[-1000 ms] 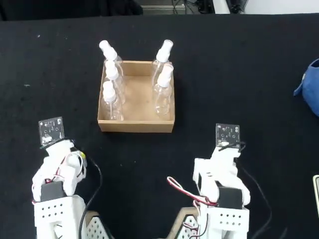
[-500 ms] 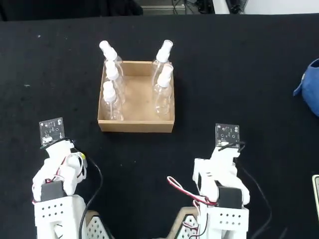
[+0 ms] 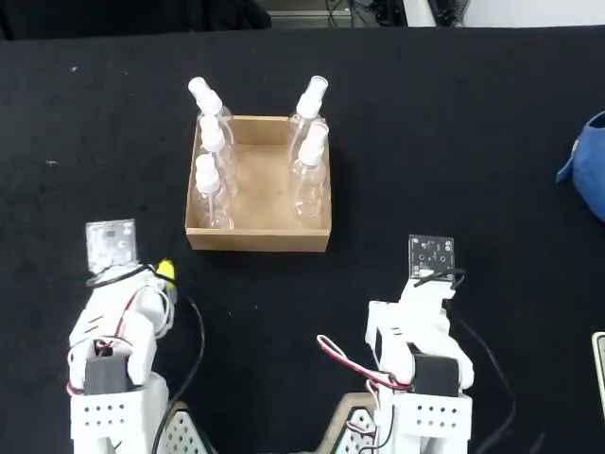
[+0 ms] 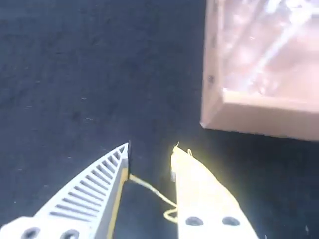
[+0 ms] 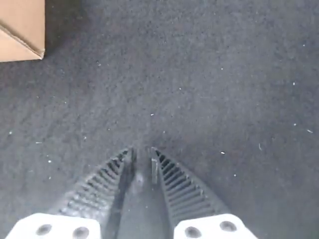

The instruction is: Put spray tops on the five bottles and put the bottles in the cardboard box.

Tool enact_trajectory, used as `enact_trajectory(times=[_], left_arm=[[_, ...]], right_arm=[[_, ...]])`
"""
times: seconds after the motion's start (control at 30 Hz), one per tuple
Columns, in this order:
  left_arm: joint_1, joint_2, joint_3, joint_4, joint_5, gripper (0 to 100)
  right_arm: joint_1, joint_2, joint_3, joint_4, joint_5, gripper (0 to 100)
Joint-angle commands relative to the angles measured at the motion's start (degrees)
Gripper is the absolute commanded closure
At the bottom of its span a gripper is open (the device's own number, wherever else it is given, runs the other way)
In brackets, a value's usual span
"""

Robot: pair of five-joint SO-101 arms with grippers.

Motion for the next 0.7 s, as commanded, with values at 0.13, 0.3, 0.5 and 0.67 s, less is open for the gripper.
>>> enact_trajectory(times=[0.13,0.3,0.5,0.67], left_arm=[[20.09,-1.58,0.75,20.22,0.0,97],[28.09,-1.41,0.84,18.64,0.0,97],[28.0,-1.49,0.84,19.52,0.0,97],[20.97,-1.49,0.84,19.52,0.0,97]], right_arm=[[0.26,-5.76,-0.48,0.44,0.09,98.7],[0.26,-5.85,-0.48,0.44,0.09,98.7],[0.26,-5.85,-0.48,0.44,0.09,98.7],[0.26,-5.85,-0.48,0.44,0.09,98.7]])
